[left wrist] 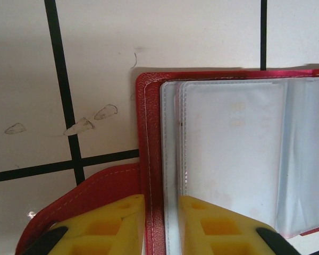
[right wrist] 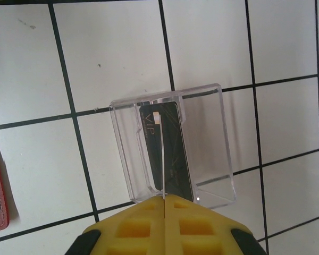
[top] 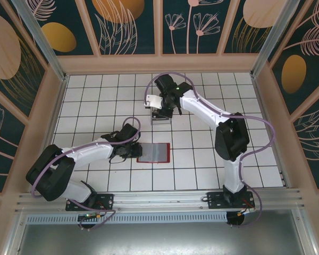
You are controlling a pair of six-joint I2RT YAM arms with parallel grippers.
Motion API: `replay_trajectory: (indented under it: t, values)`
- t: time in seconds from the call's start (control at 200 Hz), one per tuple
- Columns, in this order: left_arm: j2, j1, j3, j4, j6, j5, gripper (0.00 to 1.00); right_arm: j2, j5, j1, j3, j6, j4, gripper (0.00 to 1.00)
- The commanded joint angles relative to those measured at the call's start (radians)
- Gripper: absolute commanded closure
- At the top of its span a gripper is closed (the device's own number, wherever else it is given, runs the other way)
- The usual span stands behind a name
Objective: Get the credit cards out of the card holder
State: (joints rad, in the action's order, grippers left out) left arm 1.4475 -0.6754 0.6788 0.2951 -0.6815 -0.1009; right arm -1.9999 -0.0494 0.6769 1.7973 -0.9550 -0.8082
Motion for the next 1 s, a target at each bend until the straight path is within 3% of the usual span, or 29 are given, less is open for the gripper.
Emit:
replay_trajectory:
  t: [0.0, 0.556, 0.996]
  values:
    - [-0.005, -0.001, -0.004, 0.006, 0.023, -0.010, 0.75, -0.042, -0.001, 0.007, 0.072, -0.058, -0.083, 1.00]
    - [-0.019, -0.001, -0.004, 0.012, 0.032, -0.014, 0.73, -0.202, 0.018, 0.010, 0.245, -0.118, -0.185, 1.00]
    - [-0.020, -0.001, -0.001, 0.021, 0.034, -0.006, 0.72, -0.244, 0.001, 0.003, 0.232, -0.110, -0.200, 1.00]
